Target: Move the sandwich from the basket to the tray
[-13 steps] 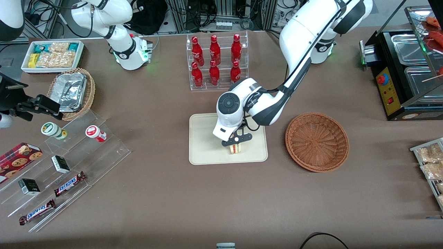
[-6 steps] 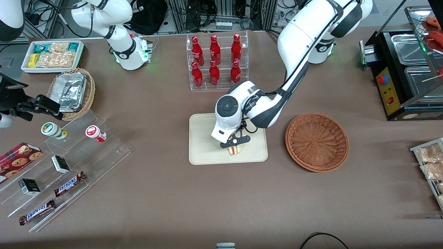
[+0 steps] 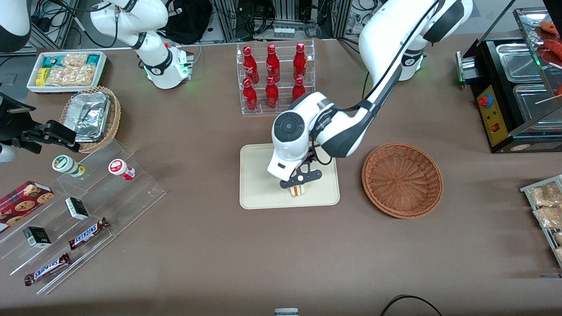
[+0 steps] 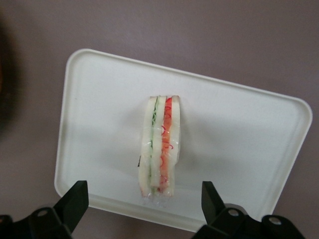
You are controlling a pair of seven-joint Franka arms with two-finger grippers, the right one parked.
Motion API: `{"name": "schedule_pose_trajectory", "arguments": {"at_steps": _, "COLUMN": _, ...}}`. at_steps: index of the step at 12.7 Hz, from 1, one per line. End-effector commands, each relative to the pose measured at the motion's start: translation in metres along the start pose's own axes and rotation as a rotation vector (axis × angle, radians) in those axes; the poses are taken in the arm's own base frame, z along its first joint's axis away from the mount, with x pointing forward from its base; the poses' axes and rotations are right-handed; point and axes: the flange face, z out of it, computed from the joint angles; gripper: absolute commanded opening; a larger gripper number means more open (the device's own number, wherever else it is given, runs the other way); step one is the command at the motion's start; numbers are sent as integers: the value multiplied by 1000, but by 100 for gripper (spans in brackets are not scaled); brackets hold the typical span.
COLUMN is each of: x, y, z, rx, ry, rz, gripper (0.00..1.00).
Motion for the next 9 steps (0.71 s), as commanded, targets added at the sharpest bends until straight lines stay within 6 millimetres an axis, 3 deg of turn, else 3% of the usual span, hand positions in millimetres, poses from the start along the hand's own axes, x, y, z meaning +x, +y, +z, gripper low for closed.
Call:
{"name": "schedule_pose_trajectory", "arguments": {"at_steps": 1, "x": 15, "y": -32, "z": -41, "rx": 25, "ry": 23, "rz": -4, "gripper": 100}}
{"name": "schedule_pose_trajectory", "arguments": {"at_steps": 4, "x": 30, "y": -54, "z": -57, "rx": 41, "ry": 28, "rz": -1, "gripper": 100}}
{"name": "schedule_pose_trajectory", "arguments": {"at_steps": 6, "x": 60, "y": -87, "z": -60, "rx": 64, "ry": 5, "rz": -55, "gripper": 100}}
{"name": "schedule_pose_trajectory", "arguments": {"at_steps": 8, "x": 58, "y": -99, "z": -52, "rx": 90, "ry": -14, "rz": 22, "gripper": 100}}
{"name": "schedule_pose_trajectory", "arguments": {"at_steps": 9, "x": 64, "y": -116, "z": -48, "rx": 104, "ry": -26, "rz": 42, "gripper": 100}}
